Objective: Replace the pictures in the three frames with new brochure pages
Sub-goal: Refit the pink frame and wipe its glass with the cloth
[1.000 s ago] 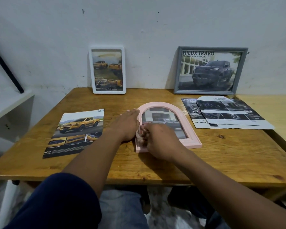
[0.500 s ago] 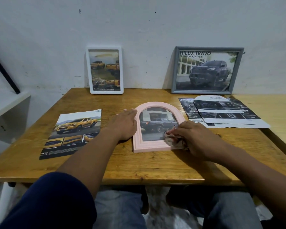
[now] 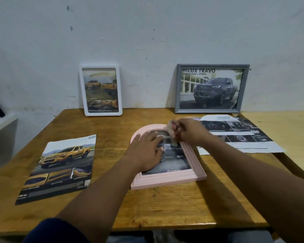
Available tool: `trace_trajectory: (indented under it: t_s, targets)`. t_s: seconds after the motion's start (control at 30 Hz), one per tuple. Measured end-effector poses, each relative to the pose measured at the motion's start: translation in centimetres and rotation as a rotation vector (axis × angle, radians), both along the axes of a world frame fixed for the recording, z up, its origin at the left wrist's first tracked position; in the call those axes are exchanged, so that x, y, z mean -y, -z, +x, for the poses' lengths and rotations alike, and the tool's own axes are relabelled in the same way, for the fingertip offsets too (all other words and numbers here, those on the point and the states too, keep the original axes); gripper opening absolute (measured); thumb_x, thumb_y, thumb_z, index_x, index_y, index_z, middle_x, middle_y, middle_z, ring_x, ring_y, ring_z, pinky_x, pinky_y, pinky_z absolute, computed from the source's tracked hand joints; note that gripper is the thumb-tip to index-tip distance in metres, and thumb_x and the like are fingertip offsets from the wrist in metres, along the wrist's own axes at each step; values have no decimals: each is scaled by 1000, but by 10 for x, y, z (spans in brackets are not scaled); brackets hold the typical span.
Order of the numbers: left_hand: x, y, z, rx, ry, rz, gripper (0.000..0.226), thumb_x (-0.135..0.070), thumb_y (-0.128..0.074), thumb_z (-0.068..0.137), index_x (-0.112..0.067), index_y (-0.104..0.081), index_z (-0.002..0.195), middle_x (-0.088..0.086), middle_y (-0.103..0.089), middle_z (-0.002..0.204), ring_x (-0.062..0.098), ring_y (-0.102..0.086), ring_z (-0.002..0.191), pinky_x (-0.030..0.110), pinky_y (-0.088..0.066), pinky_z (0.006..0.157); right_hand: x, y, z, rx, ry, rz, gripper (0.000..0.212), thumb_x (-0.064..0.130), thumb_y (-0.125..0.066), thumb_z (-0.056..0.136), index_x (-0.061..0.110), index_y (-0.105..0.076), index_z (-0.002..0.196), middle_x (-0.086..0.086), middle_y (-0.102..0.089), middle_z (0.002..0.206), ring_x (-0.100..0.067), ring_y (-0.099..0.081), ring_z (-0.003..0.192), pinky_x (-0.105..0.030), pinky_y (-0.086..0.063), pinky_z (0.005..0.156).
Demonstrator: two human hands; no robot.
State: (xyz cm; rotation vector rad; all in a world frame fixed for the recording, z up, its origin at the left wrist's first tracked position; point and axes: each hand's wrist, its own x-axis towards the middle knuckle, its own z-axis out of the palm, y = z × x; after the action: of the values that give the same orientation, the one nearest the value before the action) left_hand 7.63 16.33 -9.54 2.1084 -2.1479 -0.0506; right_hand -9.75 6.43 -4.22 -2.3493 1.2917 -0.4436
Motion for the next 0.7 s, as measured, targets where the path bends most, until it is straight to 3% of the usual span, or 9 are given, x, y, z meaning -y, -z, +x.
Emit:
trace_trajectory:
  t_s: [0.07, 0.13, 0.3, 0.4, 0.7]
  targets:
    - [2, 5, 2, 20, 0, -2, 55, -47, -27, 106, -30, -29, 158, -3, -23, 168, 21, -15, 155, 49, -9, 125, -5, 20, 1, -168, -64, -145, 29, 21, -50, 97, 20, -62, 123, -9, -66, 119, -32, -57, 111, -45, -47, 98]
    - [2, 7, 2, 39, 0, -13, 55, -48, -26, 105, -31, -29, 157, -3, -24, 167, 22, -17, 154, 50, -11, 125, -7, 30, -3, -177, -57, -216, 32, 26, -45, 100, 19, -56, 129, -10, -63, 128, -33, -55, 112, -46, -46, 96]
    - [2, 6, -1, 39, -14, -1, 54, -47, -27, 106, -32, -29, 157, -4, -23, 168, 22, -17, 154, 49, -11, 125, -21, 32, -19, -247, -26, -299, 26, 27, -45, 97, 18, -57, 119, -15, -65, 114, -33, -60, 99, -45, -51, 84]
    - [1, 2, -3, 44, -17, 19, 54, -46, -26, 106, -31, -28, 158, -4, -20, 169, 21, -16, 155, 49, -11, 125, -45, 33, -37, -254, -15, -321, 22, 26, -46, 96, 18, -57, 113, -14, -67, 105, -33, -59, 93, -39, -47, 73]
    - [1, -2, -7, 85, -52, 101, 57, -47, -19, 107, -31, -19, 162, -2, -11, 171, 22, -9, 156, 50, -6, 125, -135, 20, -78, -293, 9, -298, 21, 23, -49, 94, 17, -59, 112, -9, -66, 108, -30, -57, 100, -42, -50, 78]
